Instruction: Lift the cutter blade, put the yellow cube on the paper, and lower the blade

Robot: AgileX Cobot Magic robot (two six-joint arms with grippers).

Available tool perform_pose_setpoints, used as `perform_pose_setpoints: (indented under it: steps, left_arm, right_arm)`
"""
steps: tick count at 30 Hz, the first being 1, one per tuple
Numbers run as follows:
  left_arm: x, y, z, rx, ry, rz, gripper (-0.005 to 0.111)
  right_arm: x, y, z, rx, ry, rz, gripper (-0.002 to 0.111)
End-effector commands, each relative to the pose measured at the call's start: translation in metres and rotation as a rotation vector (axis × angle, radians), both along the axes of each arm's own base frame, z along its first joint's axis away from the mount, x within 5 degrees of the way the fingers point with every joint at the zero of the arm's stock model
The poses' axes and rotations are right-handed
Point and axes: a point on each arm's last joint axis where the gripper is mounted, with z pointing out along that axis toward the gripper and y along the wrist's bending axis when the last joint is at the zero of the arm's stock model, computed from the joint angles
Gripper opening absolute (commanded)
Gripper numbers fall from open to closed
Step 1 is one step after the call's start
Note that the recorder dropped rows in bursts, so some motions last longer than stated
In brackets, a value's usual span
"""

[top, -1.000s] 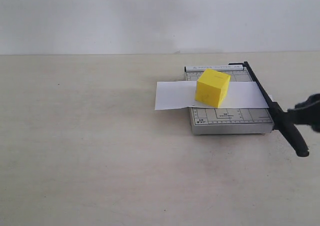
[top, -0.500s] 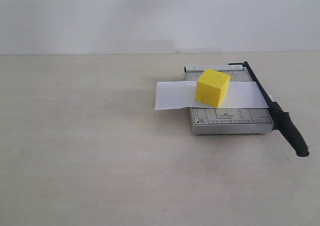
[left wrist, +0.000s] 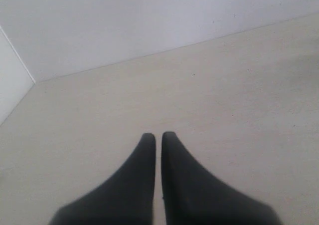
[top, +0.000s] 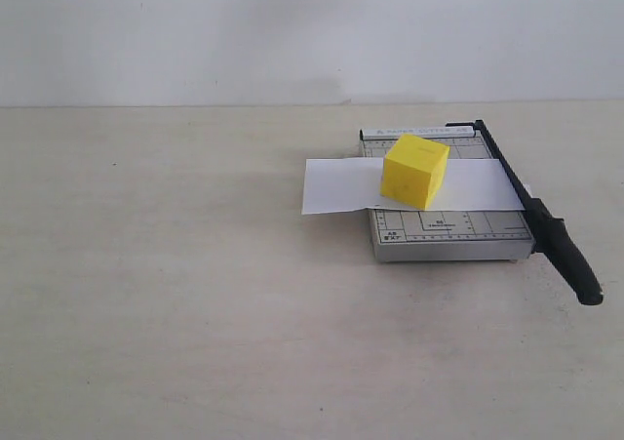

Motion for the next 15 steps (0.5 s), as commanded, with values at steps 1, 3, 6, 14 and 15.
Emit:
perform_pose_setpoints:
  steps: [1, 3, 6, 14, 15]
  left_arm:
    - [0.0, 0.0, -0.001, -0.006, 0.0, 0.002, 0.004]
    - [0.0, 0.0, -0.001, -0.006, 0.0, 0.002, 0.004]
    - [0.0, 0.0, -0.001, -0.006, 0.0, 0.002, 0.004]
    - [0.0, 0.0, -0.001, -0.006, 0.0, 0.002, 0.004]
    - [0.0, 0.0, -0.001, -0.006, 0.0, 0.002, 0.004]
  right_arm:
    - [0.004, 0.0, -0.014, 0.001, -0.01, -0.002, 0.0]
    - [0.008, 0.001, -0.03, -0.002, 0.018, -0.004, 0.0]
    - [0.01, 0.001, -0.045, -0.011, 0.056, -0.005, 0.0]
    - [0.011, 0.001, -0.049, -0.126, 0.082, -0.014, 0.0]
    - [0.011, 0.001, -0.049, -0.143, 0.082, -0.015, 0.0]
